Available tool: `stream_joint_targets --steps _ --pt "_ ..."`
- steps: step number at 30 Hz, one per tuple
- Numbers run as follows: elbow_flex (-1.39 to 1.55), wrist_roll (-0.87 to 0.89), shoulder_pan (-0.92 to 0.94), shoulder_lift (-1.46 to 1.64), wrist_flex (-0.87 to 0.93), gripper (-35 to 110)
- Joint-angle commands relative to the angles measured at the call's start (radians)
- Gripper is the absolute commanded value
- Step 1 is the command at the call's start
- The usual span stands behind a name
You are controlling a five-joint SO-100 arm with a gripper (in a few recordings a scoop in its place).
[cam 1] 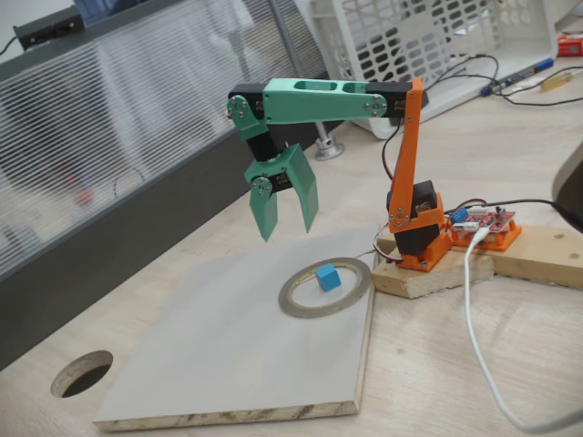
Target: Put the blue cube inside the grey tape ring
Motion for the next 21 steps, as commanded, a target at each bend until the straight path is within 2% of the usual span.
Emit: stream_joint_targets --steps 1,10,13,16,19,21 --pt "-0.037 0.014 0.006 0.023 0.011 49" --pt "-0.032 0.014 0.012 0.023 0.009 46" --pt "-0.038 0.014 0.064 0.023 0.006 34" --pt "-0.040 0.014 0.170 0.025 -0.012 15" --pt "-0.029 0.006 0.281 0.034 -0.124 -2" --pt "-0.028 0.005 0.333 0.031 -0.212 -2"
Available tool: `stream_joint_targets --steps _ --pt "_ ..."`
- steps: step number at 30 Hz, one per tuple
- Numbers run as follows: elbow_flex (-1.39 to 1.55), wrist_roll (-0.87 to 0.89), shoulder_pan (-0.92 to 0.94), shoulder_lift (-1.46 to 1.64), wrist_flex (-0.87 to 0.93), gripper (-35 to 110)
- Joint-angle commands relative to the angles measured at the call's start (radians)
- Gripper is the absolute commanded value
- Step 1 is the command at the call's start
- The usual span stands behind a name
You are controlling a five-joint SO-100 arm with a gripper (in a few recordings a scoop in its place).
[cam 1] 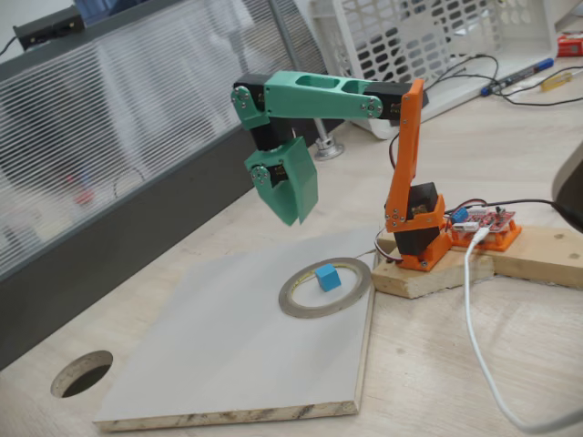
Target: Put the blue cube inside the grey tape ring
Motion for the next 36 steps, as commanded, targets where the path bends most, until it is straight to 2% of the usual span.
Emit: stream_joint_targets --steps 1,36 --pt "-0.003 0.008 0.094 0.029 -0.121 -1" --pt "-0.002 0.009 0.092 0.020 -0.141 0"
